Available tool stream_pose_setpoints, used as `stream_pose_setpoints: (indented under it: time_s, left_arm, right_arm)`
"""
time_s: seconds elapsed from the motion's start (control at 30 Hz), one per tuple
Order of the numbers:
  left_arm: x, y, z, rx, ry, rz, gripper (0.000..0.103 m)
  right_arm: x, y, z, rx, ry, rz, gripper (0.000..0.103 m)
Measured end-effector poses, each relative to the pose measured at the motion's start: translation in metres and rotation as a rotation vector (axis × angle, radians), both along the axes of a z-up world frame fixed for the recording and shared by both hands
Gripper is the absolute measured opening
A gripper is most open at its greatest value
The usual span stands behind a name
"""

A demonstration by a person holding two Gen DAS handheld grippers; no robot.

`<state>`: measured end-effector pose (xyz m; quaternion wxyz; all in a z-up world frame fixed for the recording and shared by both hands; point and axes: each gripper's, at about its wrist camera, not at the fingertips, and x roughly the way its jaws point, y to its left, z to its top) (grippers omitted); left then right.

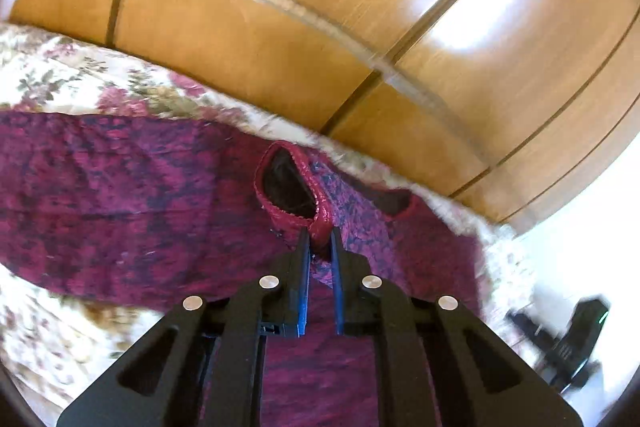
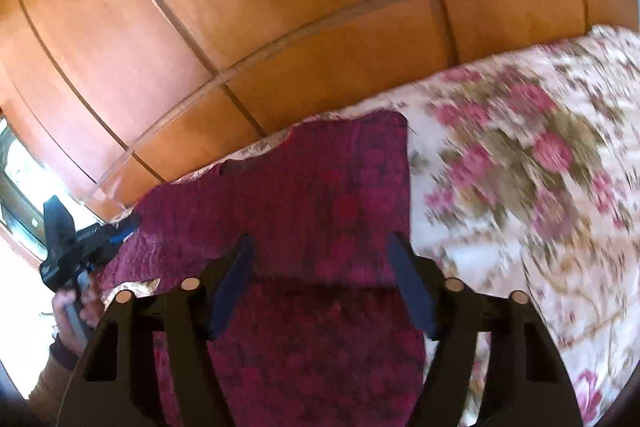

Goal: Fold small clothes

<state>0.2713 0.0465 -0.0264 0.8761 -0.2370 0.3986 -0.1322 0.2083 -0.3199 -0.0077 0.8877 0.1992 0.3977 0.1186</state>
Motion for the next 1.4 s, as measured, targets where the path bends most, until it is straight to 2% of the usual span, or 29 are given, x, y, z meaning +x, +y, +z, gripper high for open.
stream_pose_setpoints:
  time_s: [0.07,0.1,0.17,0.2,0.23,0.27,0.37,0.47,0.53,0.6,0.63,0.7,0.77,0.87,0.93,0.97,1.07,1.23,1.3,1.4]
  left_arm:
    - [-0.002,-0.005,-0.013,0.034,0.025,-0.006,0.009]
    - [-0.002,-0.007,-0.019,0.068,0.037,0.0,0.009]
    - [0.0,-0.01,-0.035,0.185,0.052,0.035,0.009]
    - [0.0,-0.009,-0.046,0.201,0.079,0.042,0.009]
    - [-0.007,-0.002,-0.053,0.206,0.094,0.043,0.009]
    - [-0.01,-0.001,-0.059,0.215,0.101,0.047,0.009]
    - [-0.026,0.001,-0.061,0.21,0.086,0.033,0.009]
    - [-0.041,0.018,-0.059,0.133,0.092,0.058,0.023]
    - [-0.059,0.037,-0.056,0.08,0.09,0.103,0.039]
    - [-0.08,0.064,-0.055,0.004,0.102,0.155,0.04]
    - [-0.089,0.072,-0.054,-0.013,0.106,0.171,0.04]
    - [-0.109,0.098,-0.054,-0.024,0.121,0.24,0.04]
    - [-0.13,0.127,-0.056,-0.039,0.143,0.313,0.04]
    - [-0.161,0.172,-0.055,-0.074,0.142,0.407,0.042]
    - [-0.177,0.199,-0.055,-0.093,0.132,0.497,0.064]
    - [-0.184,0.212,-0.055,-0.098,0.122,0.542,0.066]
    - [-0.198,0.249,-0.053,-0.167,0.102,0.646,0.068]
    - [-0.202,0.3,-0.058,-0.279,0.086,0.758,0.068]
    - [-0.196,0.318,-0.064,-0.326,0.113,0.799,0.068]
    - [-0.184,0.336,-0.074,-0.396,0.127,0.851,0.066]
  right_arm:
    - [0.02,0.016,-0.013,-0.052,0.036,0.01,0.061]
    - [0.031,0.025,-0.021,-0.101,0.061,-0.001,0.061]
    - [0.051,0.04,-0.049,-0.21,0.133,-0.014,0.06]
    - [0.058,0.045,-0.065,-0.255,0.169,-0.022,0.061]
    - [0.059,0.049,-0.07,-0.28,0.153,-0.028,0.062]
    - [0.055,0.057,-0.072,-0.339,0.093,-0.03,0.066]
    - [0.047,0.075,-0.076,-0.462,0.029,-0.05,0.066]
    - [0.048,0.078,-0.077,-0.49,0.022,-0.06,0.069]
    - [0.047,0.078,-0.076,-0.492,0.019,-0.064,0.071]
    - [0.046,0.078,-0.073,-0.51,0.023,-0.074,0.076]
    - [0.045,0.08,-0.069,-0.534,0.03,-0.083,0.083]
    - [0.034,0.084,-0.058,-0.546,-0.005,-0.089,0.086]
    - [0.014,0.094,-0.048,-0.524,-0.052,-0.05,0.092]
    - [-0.011,0.116,-0.047,-0.521,-0.074,0.042,0.093]
    - [-0.018,0.131,-0.053,-0.538,-0.062,0.105,0.096]
    - [-0.021,0.138,-0.06,-0.571,-0.056,0.126,0.096]
    - [-0.023,0.147,-0.08,-0.599,-0.011,0.143,0.101]
    - [-0.015,0.13,-0.084,-0.484,0.019,0.139,0.101]
    - [-0.013,0.123,-0.085,-0.443,0.026,0.143,0.101]
    - [-0.006,0.122,-0.086,-0.48,0.031,0.138,0.101]
